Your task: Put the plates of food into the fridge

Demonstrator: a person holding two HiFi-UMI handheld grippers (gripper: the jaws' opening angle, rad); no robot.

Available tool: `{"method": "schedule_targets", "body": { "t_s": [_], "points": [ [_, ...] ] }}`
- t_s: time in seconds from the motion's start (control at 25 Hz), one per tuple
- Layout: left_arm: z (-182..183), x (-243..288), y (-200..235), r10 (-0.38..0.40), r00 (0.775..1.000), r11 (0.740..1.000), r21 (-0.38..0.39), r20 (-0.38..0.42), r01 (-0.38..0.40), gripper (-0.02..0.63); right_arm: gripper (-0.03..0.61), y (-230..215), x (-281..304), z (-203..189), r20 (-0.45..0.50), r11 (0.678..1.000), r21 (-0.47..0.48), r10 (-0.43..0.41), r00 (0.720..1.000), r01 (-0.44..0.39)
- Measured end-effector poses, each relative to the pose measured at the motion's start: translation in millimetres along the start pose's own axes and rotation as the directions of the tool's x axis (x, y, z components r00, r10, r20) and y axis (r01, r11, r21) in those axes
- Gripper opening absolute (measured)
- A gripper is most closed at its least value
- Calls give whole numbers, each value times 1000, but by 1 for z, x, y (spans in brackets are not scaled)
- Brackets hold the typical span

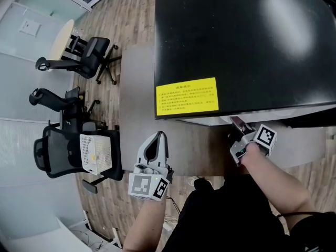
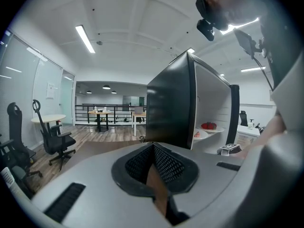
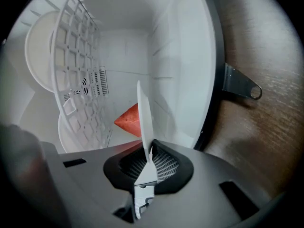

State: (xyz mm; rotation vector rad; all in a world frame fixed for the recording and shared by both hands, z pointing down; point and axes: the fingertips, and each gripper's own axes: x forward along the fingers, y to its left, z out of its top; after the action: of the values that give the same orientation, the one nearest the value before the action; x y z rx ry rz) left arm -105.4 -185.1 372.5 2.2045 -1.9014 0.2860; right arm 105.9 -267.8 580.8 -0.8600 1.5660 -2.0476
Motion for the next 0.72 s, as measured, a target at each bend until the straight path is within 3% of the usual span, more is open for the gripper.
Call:
{"method": "schedule_targets", "body": {
  "t_s": [0.72],
  "points": [
    [3,-6,17,38,999,999,15,2,-38,3,31,1,19,13,44,998,27,-63,997,62]
  ]
}}
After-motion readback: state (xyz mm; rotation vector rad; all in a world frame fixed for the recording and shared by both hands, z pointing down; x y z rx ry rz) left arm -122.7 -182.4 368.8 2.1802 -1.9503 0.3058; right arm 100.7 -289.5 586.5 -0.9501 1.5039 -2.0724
